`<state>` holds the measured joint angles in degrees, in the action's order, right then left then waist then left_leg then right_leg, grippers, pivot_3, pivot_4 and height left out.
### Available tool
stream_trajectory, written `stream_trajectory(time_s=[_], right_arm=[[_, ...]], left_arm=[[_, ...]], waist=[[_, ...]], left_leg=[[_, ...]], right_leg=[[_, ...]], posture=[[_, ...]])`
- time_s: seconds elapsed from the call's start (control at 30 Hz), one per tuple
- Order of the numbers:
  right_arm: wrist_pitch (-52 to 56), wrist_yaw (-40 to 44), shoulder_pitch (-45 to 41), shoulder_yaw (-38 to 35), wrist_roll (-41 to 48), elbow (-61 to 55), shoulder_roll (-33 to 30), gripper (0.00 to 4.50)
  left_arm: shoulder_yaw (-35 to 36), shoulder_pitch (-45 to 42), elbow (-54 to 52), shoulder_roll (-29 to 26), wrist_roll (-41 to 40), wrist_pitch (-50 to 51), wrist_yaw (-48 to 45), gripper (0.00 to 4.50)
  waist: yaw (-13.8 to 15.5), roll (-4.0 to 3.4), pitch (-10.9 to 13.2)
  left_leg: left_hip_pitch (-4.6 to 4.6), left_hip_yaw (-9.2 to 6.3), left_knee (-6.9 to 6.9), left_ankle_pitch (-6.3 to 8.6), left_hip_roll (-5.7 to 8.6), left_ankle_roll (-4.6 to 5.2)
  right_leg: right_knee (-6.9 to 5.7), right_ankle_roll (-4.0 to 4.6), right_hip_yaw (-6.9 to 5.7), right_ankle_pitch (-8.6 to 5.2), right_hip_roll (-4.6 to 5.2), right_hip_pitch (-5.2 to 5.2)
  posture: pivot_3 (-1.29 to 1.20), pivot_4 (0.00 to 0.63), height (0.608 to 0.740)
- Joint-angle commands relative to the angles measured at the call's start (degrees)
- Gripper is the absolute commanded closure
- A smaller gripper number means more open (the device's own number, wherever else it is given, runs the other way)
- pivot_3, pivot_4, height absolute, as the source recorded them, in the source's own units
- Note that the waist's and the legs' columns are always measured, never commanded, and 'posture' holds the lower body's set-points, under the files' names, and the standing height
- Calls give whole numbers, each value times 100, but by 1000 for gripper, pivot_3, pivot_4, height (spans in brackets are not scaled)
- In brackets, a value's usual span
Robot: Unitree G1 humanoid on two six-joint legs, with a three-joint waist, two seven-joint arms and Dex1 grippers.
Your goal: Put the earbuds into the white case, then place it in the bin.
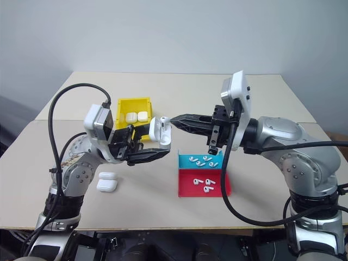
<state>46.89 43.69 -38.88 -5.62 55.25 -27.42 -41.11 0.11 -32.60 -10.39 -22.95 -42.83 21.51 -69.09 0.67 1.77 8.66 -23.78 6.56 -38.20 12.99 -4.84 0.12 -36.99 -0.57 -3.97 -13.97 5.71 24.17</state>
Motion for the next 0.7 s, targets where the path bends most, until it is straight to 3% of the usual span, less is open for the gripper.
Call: stream_trajectory(time_s=[0.03,0.33,0.7], right_arm=[[-74,66,66,-258,85,-213,-139,4418],[-210,59,36,-257,-156,-80,-227,4418],[-192,-70,-293,-2,-479,152,108,4418]], left_arm=[[61,-39,-144,-4,-30,-97,24,1711],[66,-66,-111,-17,-46,-84,-3,1711],[50,-53,-147,-9,-65,-70,-31,1711]], waist=[[0,0,0],[-2,0,0],[-2,0,0]], left_leg=[[0,0,0,0,0,0],[1,0,0,0,0,0],[0,1,0,0,0,0]], right_leg=[[0,0,0,0,0,0],[-1,0,0,0,0,0],[0,0,0,0,0,0]], posture=[[0,150,740],[0,150,740],[0,150,740]])
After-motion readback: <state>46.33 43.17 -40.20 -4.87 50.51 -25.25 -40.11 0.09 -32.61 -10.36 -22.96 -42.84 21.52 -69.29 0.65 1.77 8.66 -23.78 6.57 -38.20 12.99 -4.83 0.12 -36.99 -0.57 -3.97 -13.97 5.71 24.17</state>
